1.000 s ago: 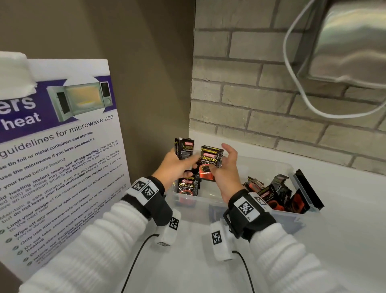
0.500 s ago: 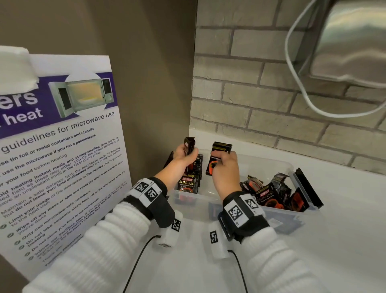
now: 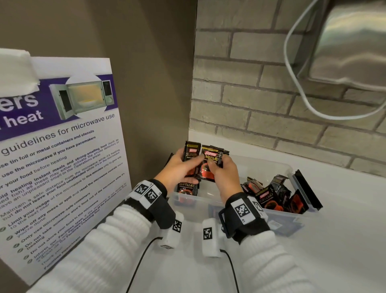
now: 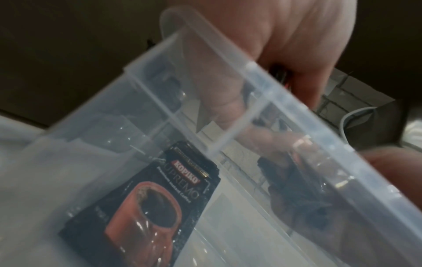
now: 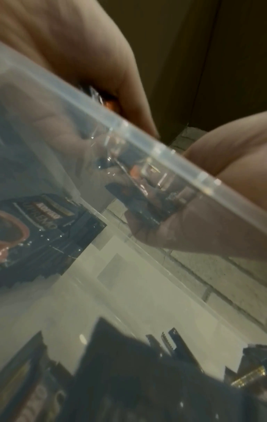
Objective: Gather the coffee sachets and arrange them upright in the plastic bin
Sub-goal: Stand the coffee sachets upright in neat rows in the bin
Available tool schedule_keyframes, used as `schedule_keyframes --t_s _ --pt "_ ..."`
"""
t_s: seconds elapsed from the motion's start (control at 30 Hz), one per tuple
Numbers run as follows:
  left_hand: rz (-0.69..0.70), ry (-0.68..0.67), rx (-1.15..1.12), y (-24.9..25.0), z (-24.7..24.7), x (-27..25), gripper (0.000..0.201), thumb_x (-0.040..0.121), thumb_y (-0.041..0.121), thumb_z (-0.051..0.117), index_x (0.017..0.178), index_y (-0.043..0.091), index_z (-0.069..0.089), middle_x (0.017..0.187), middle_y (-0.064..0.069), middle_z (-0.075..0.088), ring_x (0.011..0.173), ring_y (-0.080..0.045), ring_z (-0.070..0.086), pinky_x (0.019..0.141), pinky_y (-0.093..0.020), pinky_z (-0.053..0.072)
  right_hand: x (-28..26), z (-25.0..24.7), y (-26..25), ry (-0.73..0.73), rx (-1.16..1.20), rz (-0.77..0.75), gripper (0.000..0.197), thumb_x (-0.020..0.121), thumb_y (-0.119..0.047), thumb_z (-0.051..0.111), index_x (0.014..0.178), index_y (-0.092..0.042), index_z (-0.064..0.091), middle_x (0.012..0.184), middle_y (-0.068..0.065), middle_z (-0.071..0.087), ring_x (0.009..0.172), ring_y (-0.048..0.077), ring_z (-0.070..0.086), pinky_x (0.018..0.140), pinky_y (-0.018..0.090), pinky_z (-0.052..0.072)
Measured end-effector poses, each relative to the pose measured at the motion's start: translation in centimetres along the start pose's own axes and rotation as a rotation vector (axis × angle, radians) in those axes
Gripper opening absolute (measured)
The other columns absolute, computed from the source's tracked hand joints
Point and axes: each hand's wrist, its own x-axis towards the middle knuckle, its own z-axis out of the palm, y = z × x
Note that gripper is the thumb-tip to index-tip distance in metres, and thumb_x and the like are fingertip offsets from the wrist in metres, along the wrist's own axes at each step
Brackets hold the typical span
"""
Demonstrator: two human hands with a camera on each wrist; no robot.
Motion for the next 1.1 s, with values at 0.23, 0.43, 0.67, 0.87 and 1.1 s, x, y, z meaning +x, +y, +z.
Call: schedule_keyframes --t_s 0.23,0.43,0.67,0.87,1.1 --pt "-0.015 0.099 -0.344 0.3 -0.9 0.4 0.023 0.099 0.025 0.038 0.114 0.014 0.052 0.107 -0.006 0.069 0.085 -0.024 0.07 0.065 -0.034 0.059 0.2 -0.5 0.4 0.034 0.278 0.067 0.062 0.095 0.002 0.04 0.134 -0.045 0.029 0.14 0.002 0.043 0.12 0.025 0.053 0.092 0.05 0.051" --pt "0.001 0.071 -0.306 0.2 -0.9 0.3 0.025 0.098 0.025 0.043 0.119 0.014 0.052 0.108 -0.005 0.067 0.093 -0.019 0.067 0.067 -0.034 0.059 0.2 -0.6 0.3 0.038 0.276 -0.008 0.075 0.094 0.006 0.041 0.137 -0.051 0.019 0.134 0.002 0.044 0.099 0.014 0.059 0.089 0.047 0.053" --pt "-0.038 0.126 -0.083 0.2 0.1 0.7 0.05 0.094 0.047 0.043 0.133 0.016 0.042 0.087 0.003 0.046 0.077 -0.011 0.045 0.073 -0.028 0.044 -0.1 0.2 0.5 -0.019 -0.104 -0.128 0.029 0.096 -0.003 0.04 0.093 -0.025 0.059 0.11 0.005 0.055 0.076 0.012 0.058 0.071 0.033 0.054" --pt "-0.106 0.048 0.085 0.3 0.2 -0.1 0.049 0.089 0.062 0.038 0.116 0.023 0.05 0.1 0.004 0.063 0.088 -0.006 0.06 0.073 -0.02 0.046 0.9 0.8 1.1 0.005 -0.161 -0.124 0.028 0.094 0.001 0.04 0.1 -0.019 0.058 0.11 -0.001 0.038 0.106 0.023 0.053 0.093 0.045 0.05" --pt "0.012 0.082 0.317 -0.3 0.3 0.4 0.061 0.085 0.061 0.046 0.125 0.016 0.037 0.127 0.004 0.034 0.123 -0.015 0.037 0.11 -0.043 0.033 0.7 0.4 0.1 -0.154 0.343 0.027 0.07 0.094 0.003 0.045 0.144 -0.036 0.015 0.134 0.005 0.047 0.116 0.024 0.053 0.09 0.045 0.051"
